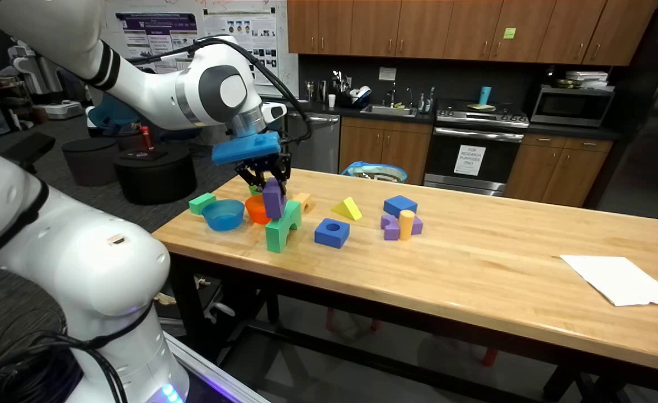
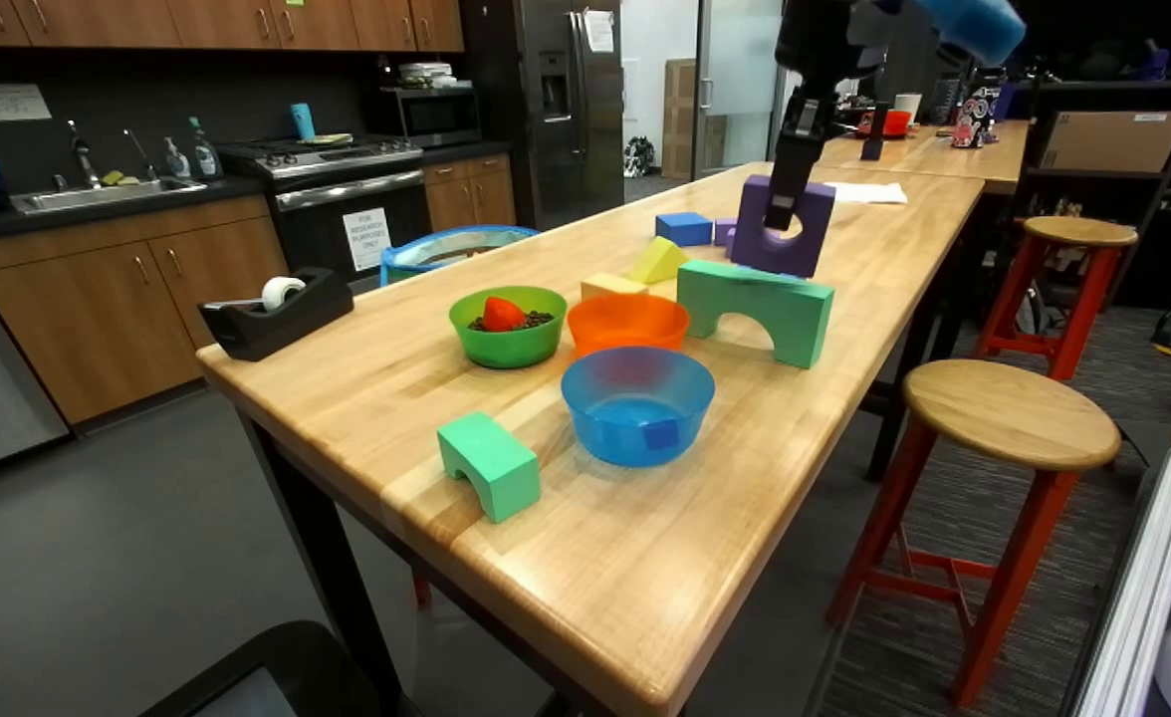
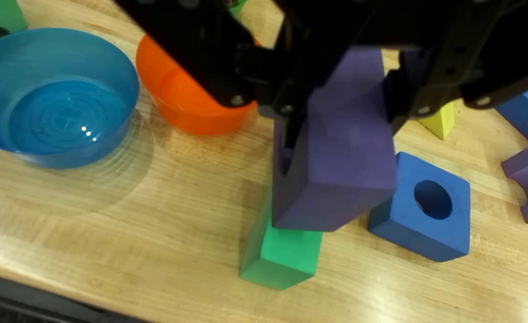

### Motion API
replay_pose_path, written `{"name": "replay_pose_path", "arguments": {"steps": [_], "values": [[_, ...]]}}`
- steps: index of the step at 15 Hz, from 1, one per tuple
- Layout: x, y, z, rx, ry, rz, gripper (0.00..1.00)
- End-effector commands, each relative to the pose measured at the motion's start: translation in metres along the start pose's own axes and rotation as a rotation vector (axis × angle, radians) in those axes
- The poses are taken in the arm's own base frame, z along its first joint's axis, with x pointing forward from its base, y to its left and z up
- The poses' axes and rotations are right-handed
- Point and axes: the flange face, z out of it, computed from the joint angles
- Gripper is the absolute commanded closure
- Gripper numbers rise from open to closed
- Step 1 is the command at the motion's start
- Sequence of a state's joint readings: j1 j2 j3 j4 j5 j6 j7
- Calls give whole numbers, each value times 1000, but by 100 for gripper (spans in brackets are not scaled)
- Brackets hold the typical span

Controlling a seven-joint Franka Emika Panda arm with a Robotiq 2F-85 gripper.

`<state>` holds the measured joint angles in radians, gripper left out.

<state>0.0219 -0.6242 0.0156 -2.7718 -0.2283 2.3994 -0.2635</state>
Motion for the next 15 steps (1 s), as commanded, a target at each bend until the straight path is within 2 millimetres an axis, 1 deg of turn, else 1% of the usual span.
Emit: {"name": "replay_pose_path", "arguments": {"steps": [1,9,15], "values": [[5,-1,-1,5,3,16,84],[13,1,3,12,-14,33,84],[21,7,7,19,-25,48,84]]}}
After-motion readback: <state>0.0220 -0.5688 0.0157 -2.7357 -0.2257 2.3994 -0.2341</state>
